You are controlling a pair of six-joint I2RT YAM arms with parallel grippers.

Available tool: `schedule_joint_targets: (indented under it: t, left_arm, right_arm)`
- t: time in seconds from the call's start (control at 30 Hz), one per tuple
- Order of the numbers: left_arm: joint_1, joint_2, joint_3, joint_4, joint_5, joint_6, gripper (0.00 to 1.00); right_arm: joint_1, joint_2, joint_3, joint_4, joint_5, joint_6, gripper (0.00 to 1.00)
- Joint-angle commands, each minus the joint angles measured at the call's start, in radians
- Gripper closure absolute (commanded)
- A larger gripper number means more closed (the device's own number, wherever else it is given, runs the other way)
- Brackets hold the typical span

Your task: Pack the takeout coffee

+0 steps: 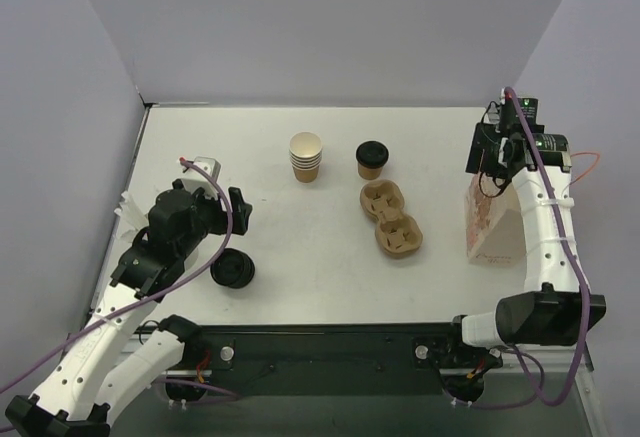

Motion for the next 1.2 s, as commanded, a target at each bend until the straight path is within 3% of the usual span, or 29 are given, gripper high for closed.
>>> schedule_joint_targets:
  t: [0.0,0.17,0.2,0.3,0.43,0.67,0.9,0.97,1.03,1.17]
  left_arm:
    - [-0.006,-0.014,0.004,0.017,0.002,0.010,0.03]
    - [-0.006,-0.010,0.007,0.008,-0.009,0.010,0.03]
    - [-0.006,-0.009,0.006,0.010,-0.005,0.010,0.03]
    - [-0.006,-0.007,0.006,0.013,0.008,0.010,0.03]
    - [-0.008,-0.009,0.004,0.014,0.009,0.010,0.03]
    - [-0.012,-0.007,0.003,0.014,0.012,0.010,0.03]
    - [-0.014,-0.009,0.003,0.016,0.008,0.010,0.03]
    - [-0.012,-0.009,0.004,0.014,0.008,0.010,0.03]
    - [-0.014,-0.009,0.004,0.014,0.002,0.010,0.03]
    - [-0.014,-0.014,0.004,0.008,-0.023,0.010,0.03]
  right_arm:
    - [-0.053,0.027,0.031,-0.022,-0.081,-0.041,0.44]
    - [-0.070,0.086,0.046,-0.025,-0.094,-0.061,0.61]
    - [-0.072,0.084,0.043,-0.024,-0.104,-0.071,0.71]
    - [-0.072,0.075,0.041,-0.024,-0.087,-0.084,0.87]
    - [-0.072,0.049,0.067,-0.024,-0.039,-0.117,0.99]
    - [-0.052,-0.037,0.121,-0.031,0.014,-0.188,1.00]
    - [0.052,-0.109,0.225,-0.074,0.080,-0.262,1.00]
    - [0.118,-0.126,0.273,-0.071,0.047,-0.271,1.00]
    - [0.158,-0.158,0.288,-0.047,-0.102,-0.291,1.00]
    - [0.253,-0.244,0.213,0.068,-0.294,-0.314,1.00]
